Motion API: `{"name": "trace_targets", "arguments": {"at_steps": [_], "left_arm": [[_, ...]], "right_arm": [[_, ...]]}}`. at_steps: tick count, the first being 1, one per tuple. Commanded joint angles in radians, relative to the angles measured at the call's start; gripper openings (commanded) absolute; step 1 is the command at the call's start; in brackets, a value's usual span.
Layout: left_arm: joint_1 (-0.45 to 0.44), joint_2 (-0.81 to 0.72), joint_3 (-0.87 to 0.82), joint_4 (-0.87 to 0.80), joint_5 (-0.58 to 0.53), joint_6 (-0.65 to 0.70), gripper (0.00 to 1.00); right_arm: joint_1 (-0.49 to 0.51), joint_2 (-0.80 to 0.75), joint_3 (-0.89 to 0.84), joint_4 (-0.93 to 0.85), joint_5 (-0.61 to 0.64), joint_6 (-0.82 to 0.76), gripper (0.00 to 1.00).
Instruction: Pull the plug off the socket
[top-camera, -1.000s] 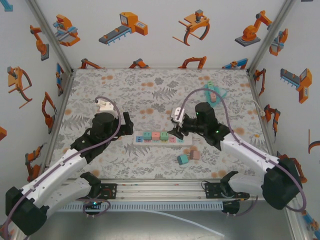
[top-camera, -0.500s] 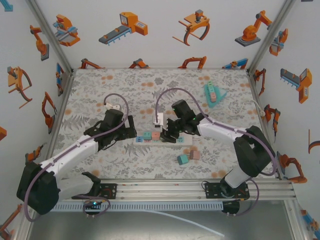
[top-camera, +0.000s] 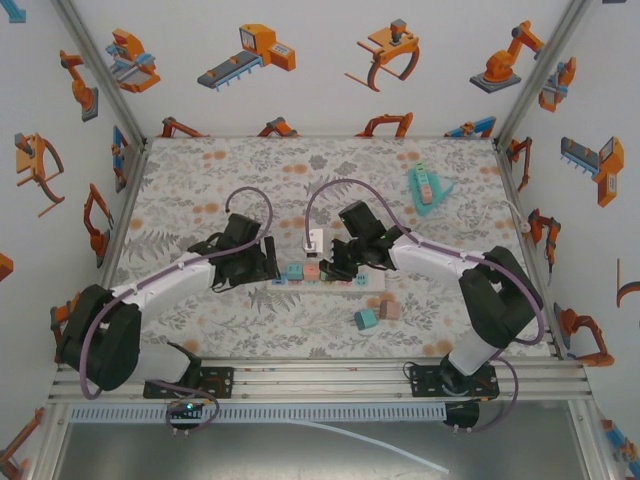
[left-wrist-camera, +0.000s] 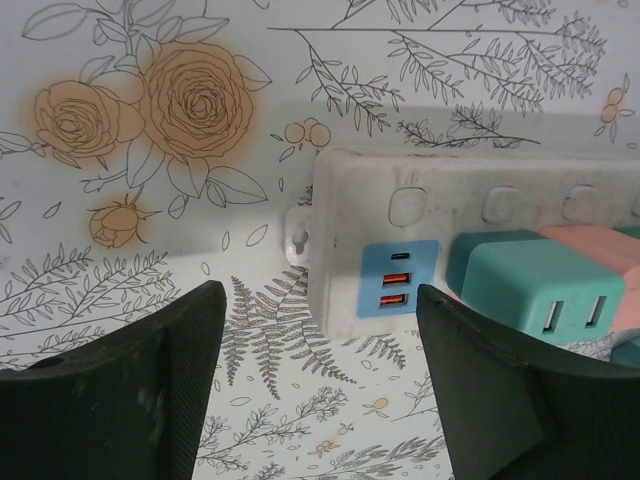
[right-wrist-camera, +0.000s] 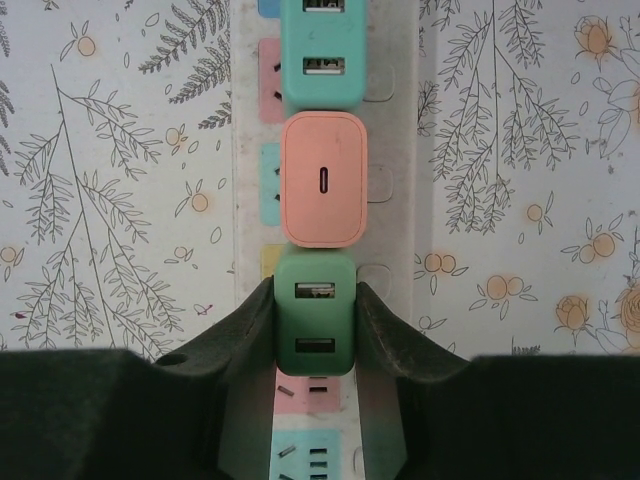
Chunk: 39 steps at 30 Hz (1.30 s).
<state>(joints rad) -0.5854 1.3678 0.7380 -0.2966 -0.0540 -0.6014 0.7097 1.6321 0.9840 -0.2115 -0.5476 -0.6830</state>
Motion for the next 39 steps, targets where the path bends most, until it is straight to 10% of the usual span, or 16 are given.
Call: {"name": "trace_targets", "arguments": {"at_steps": [1, 39], "left_arm": [[0.004, 0.036, 0.028, -0.015, 0.042, -0.025, 0.69], [-0.004, 0.102, 0.046, -0.148, -0.067, -0.036, 0.55]], "right_arm": [[0.013, -0.014, 0.015, 0.003, 0.0, -0.012, 0.28], [0.013, -0.092, 0.03, 0.095, -0.063, 0.028, 0.05]]}}
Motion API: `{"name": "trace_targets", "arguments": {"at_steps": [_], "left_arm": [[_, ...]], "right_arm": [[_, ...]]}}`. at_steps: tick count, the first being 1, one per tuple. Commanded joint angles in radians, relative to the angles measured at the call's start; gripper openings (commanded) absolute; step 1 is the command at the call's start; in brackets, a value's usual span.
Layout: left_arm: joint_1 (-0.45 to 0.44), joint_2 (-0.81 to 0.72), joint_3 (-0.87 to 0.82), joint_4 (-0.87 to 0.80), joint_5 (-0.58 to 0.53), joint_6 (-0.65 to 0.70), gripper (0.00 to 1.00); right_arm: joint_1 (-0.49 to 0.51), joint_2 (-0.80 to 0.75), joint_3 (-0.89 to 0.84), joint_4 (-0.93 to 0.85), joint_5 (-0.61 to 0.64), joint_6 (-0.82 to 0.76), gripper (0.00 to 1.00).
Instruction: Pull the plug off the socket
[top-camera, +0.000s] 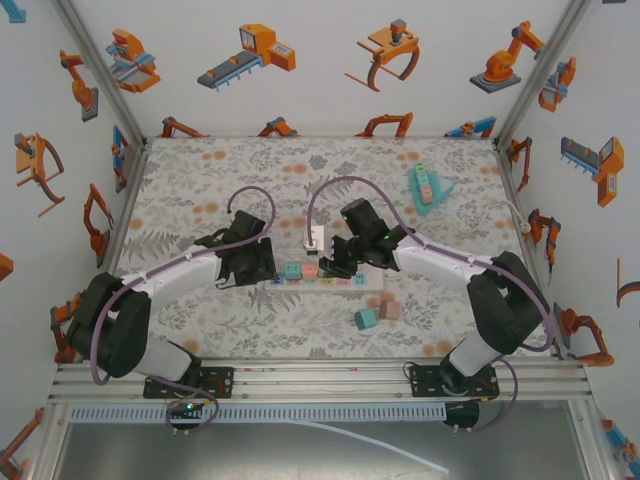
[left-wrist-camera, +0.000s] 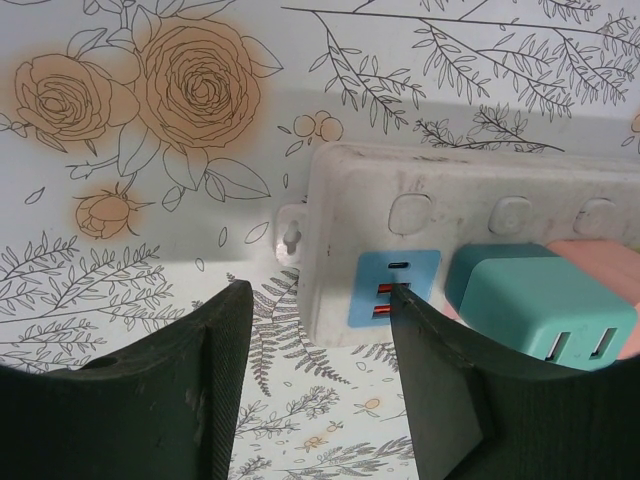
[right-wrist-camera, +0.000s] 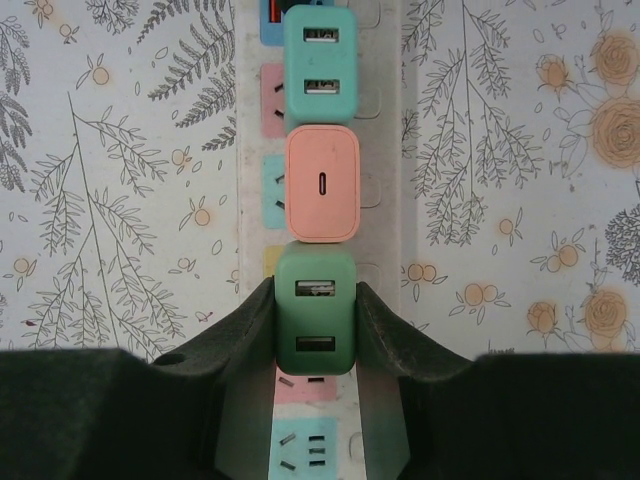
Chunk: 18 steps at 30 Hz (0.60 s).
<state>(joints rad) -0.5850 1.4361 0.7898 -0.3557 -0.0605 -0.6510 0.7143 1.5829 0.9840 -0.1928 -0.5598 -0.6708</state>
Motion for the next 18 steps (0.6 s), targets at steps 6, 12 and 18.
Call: {"name": "trace_targets", "arguments": {"at_steps": [6, 12, 18], "left_arm": [[-0.009, 0.022, 0.007, -0.093, -0.059, 0.014, 0.55], [-0.012, -0.041, 0.034, -0.114, -0.06, 0.025, 0.57], [-0.016, -0.133, 0.076, -0.157, -0.09, 0.043, 0.59]], "right_arm": [[0.009, -0.067, 0.027, 0.077, -0.045, 0.021, 0.05], [0.009, -0.141, -0.002, 0.121, -0.034, 0.095, 0.05], [0.007, -0.278, -0.08, 0.259, 0.076, 0.339, 0.05]]}}
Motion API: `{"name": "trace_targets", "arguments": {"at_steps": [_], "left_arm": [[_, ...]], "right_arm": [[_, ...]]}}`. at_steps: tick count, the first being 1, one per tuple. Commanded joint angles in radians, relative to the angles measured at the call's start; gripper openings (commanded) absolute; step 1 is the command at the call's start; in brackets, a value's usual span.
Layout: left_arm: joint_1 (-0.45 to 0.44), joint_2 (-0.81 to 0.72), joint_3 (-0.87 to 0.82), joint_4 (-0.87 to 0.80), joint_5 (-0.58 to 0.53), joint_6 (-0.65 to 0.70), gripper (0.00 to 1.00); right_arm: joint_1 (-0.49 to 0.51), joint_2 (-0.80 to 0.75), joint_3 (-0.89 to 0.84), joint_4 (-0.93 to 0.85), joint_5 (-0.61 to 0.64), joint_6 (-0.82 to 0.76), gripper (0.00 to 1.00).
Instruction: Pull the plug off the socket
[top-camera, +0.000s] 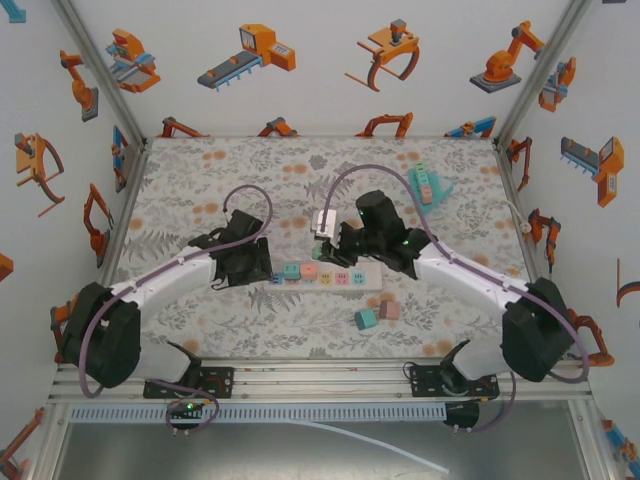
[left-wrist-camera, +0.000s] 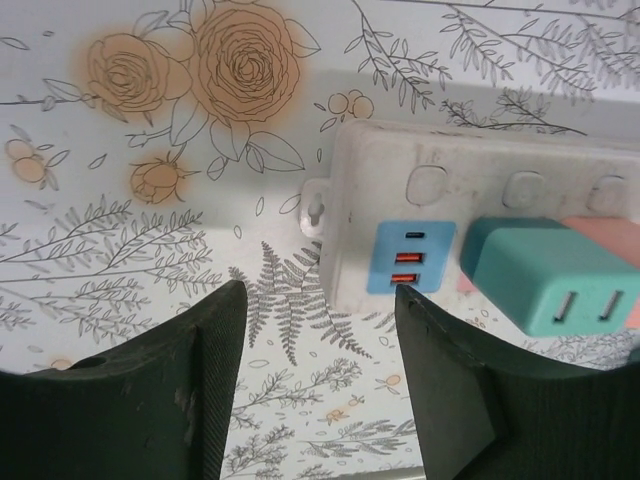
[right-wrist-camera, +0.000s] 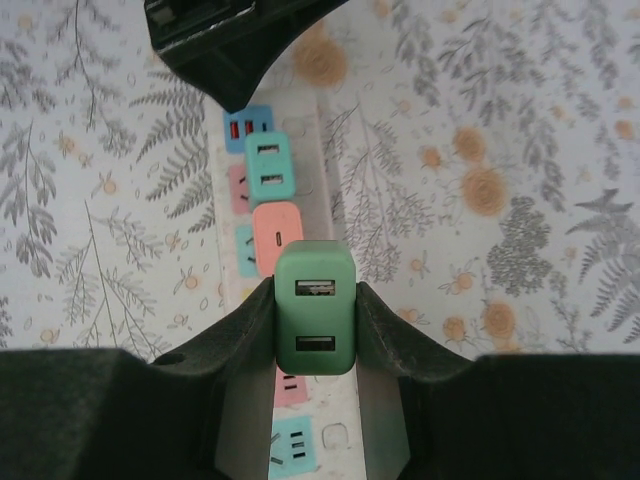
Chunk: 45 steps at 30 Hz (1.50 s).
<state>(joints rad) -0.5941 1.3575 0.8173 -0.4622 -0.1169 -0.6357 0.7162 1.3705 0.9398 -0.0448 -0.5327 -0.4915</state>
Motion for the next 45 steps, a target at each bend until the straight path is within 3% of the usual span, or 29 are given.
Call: {"name": "trace_targets", "arguments": {"at_steps": [1, 5, 9, 16, 22, 26, 34, 45], "left_arm": [[-0.007, -0.074, 0.057, -0.057, -0.039, 0.035, 0.59], [-0.012, -0.163, 0.074, -0.045, -0.019, 0.098, 0.61], [-0.017, -0.272, 0.064, 0.046, 0.124, 0.234, 0.67], [-0.035, -0.421, 0.041, 0.171, 0.391, 0.485, 0.77], [-0.09, -0.488, 0.02, 0.179, 0.5, 0.748, 0.9], [-0.121, -0.515, 0.01, 0.178, 0.583, 0.873, 0.99], [-0.163, -0.52, 0.0, 0.19, 0.676, 0.959, 0.97], [-0.204, -0.541, -0.064, 0.213, 0.666, 1.063, 0.97]], "right_arm": [[0.005, -0.096, -0.056, 0.139, 0.069, 0.217, 0.05], [0.005, -0.232, -0.148, 0.222, 0.193, 0.472, 0.04], [0.002, -0.353, -0.224, 0.198, 0.318, 0.715, 0.04], [0.0, -0.506, -0.344, 0.125, 0.389, 1.026, 0.03], [0.0, -0.526, -0.431, 0.067, 0.378, 1.226, 0.03], [0.0, -0.467, -0.447, 0.06, 0.302, 1.292, 0.03], [0.005, -0.313, -0.466, 0.116, 0.271, 1.291, 0.04], [0.017, -0.183, -0.515, 0.228, 0.279, 1.302, 0.07]]}}
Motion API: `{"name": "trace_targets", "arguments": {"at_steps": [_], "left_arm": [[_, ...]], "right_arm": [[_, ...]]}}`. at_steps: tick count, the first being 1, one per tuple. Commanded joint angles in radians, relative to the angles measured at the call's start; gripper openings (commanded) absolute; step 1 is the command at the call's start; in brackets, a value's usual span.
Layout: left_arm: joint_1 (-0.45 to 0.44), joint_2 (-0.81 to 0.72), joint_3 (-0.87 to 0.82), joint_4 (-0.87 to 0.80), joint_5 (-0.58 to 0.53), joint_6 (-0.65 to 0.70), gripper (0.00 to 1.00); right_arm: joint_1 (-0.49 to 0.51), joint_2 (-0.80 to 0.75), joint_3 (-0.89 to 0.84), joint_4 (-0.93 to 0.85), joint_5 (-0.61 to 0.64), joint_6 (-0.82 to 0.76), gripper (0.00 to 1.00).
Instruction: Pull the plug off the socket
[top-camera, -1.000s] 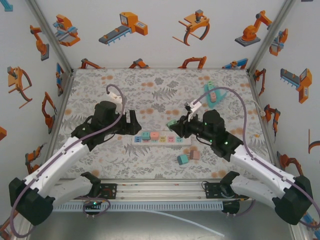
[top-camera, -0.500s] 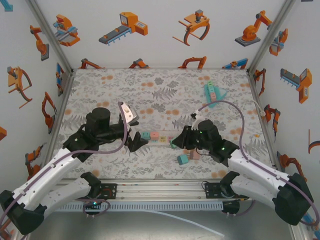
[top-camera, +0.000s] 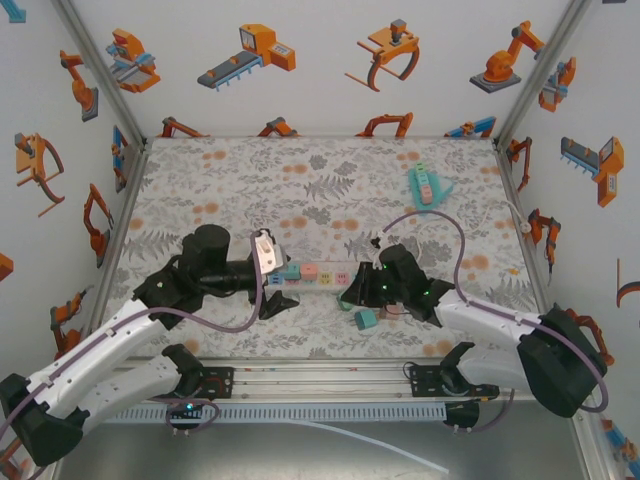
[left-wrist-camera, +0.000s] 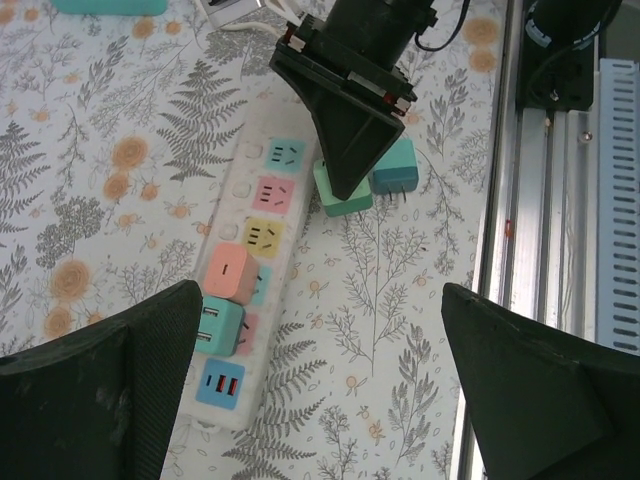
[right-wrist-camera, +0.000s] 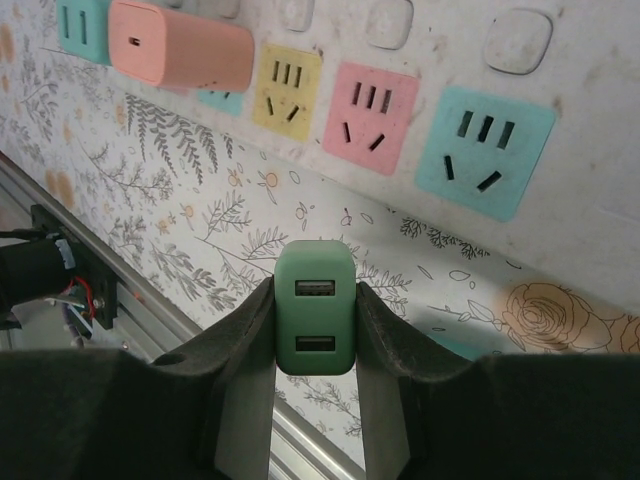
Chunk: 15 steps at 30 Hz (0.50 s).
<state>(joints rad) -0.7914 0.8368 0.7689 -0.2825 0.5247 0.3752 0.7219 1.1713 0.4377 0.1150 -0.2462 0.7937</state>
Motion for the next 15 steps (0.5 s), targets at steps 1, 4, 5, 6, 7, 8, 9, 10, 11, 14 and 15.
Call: {"name": "trace_targets", "arguments": {"at_steps": [1, 4, 5, 6, 7, 8, 9, 10, 11, 14, 15], "left_arm": [[-0.008, -0.02, -0.016, 0.036, 0.023, 0.052, 0.97], [-0.009, -0.012, -0.015, 0.041, 0.019, 0.05, 0.97], [-0.009, -0.009, -0.016, 0.041, 0.018, 0.051, 0.97], [-0.009, -0.006, -0.015, 0.043, 0.017, 0.051, 0.97], [-0.011, -0.004, -0.015, 0.044, 0.015, 0.05, 0.97], [-0.011, -0.001, -0.015, 0.044, 0.012, 0.051, 0.97], [-0.011, 0.001, -0.017, 0.046, 0.008, 0.05, 0.97], [-0.011, 0.001, -0.017, 0.046, 0.005, 0.05, 0.97], [-0.012, 0.001, -0.018, 0.045, 0.001, 0.048, 0.97], [-0.013, -0.002, -0.022, 0.052, -0.007, 0.047, 0.97], [-0.012, -0.004, -0.025, 0.054, -0.009, 0.045, 0.97]], "right_arm": [[0.013, 0.025, -0.017, 0.077, -0.011, 0.016, 0.08], [0.014, 0.059, -0.021, 0.095, -0.019, 0.018, 0.12], [0.016, 0.071, -0.019, 0.099, -0.02, 0.02, 0.14], [0.016, 0.081, -0.017, 0.102, -0.022, 0.021, 0.15], [0.016, 0.091, -0.016, 0.105, -0.024, 0.024, 0.17], [0.017, 0.102, -0.016, 0.106, -0.024, 0.027, 0.19], [0.017, 0.11, -0.016, 0.109, -0.024, 0.032, 0.2], [0.017, 0.115, -0.016, 0.11, -0.024, 0.035, 0.21], [0.017, 0.12, -0.016, 0.109, -0.021, 0.038, 0.23], [0.017, 0.119, -0.019, 0.096, -0.005, 0.044, 0.27], [0.017, 0.116, -0.02, 0.09, 0.001, 0.045, 0.28]]}}
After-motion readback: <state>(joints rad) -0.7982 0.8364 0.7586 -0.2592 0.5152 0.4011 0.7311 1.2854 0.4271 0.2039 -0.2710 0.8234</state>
